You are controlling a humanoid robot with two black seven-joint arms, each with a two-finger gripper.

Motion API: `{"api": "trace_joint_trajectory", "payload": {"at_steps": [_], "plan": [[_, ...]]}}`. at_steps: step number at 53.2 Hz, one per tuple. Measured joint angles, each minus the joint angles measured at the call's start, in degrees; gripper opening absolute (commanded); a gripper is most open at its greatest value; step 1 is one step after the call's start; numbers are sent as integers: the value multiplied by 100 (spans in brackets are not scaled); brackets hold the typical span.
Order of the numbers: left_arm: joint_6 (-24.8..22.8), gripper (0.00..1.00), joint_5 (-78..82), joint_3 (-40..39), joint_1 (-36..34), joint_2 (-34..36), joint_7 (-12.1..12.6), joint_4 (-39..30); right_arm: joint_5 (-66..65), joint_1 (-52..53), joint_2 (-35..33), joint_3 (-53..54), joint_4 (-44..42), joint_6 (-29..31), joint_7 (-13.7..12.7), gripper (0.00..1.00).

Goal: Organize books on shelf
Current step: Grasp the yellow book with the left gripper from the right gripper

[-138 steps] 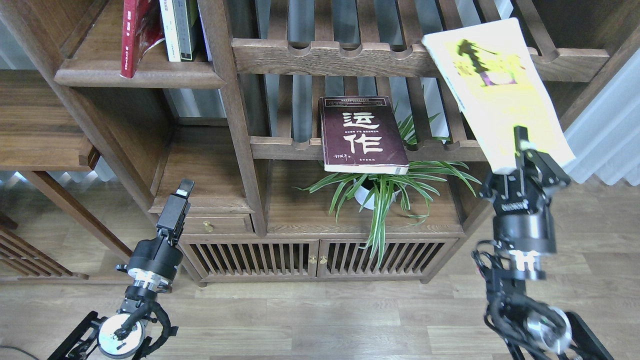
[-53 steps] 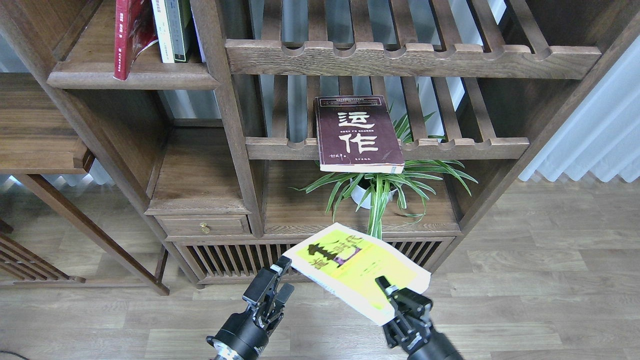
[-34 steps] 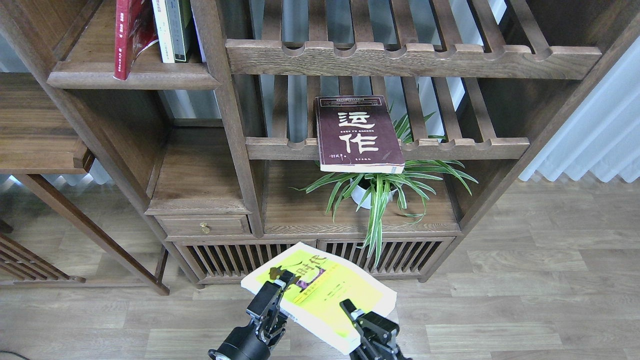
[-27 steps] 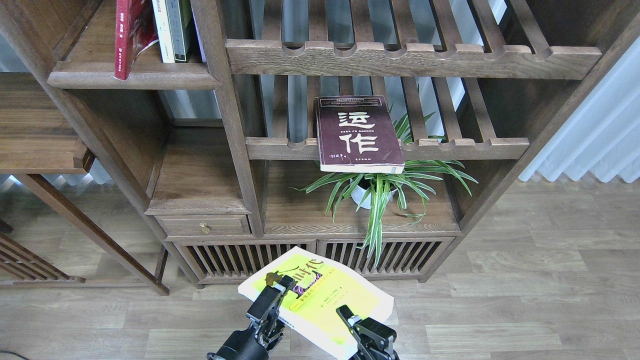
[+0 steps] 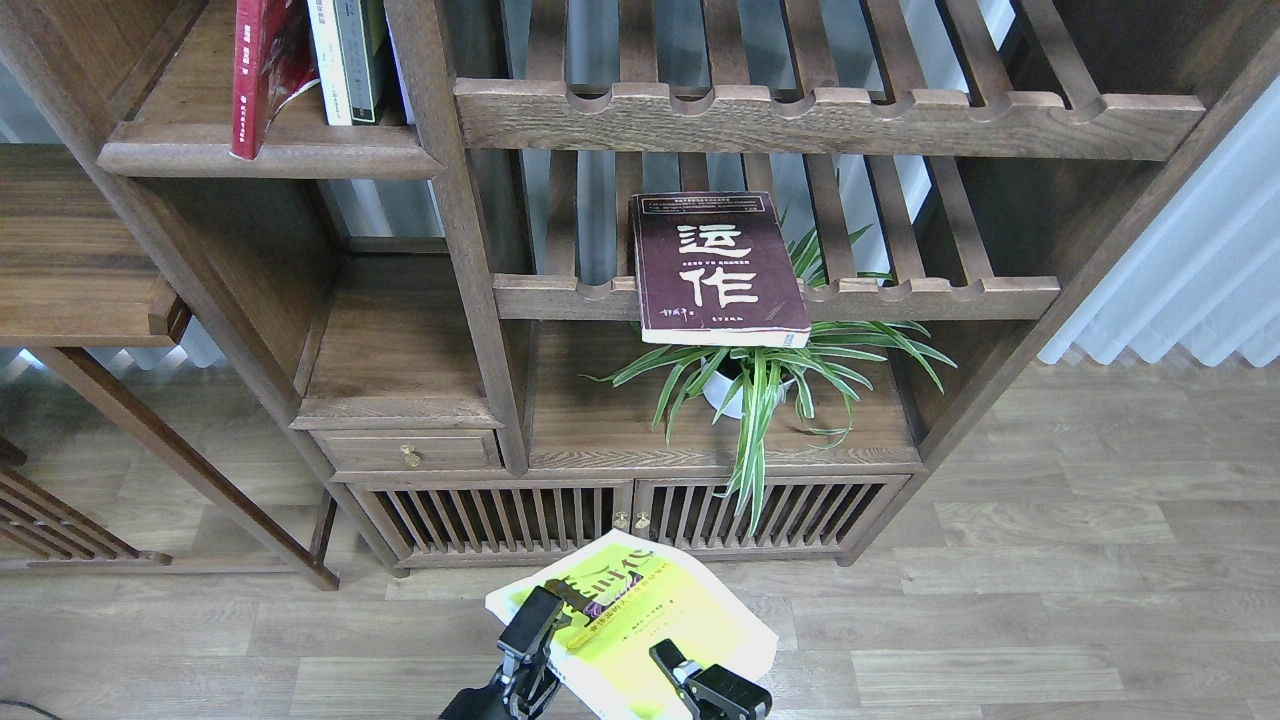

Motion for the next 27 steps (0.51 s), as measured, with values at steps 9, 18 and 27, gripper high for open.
{"api": "trace_joint_trajectory", "payload": {"at_steps": [9,18,27], "plan": [[0,1,84,-119,12,-1,24,-40,-28,-41,-33,0,0,-1,-23,13],[-1,0,109,-244,50,-6,29,-84,-147,-92,-37,5,3,-2,-31,50],[0,1,195,-429,52,67,6,-111,-376,-34,-66,89,-5,-1,7,99]]}}
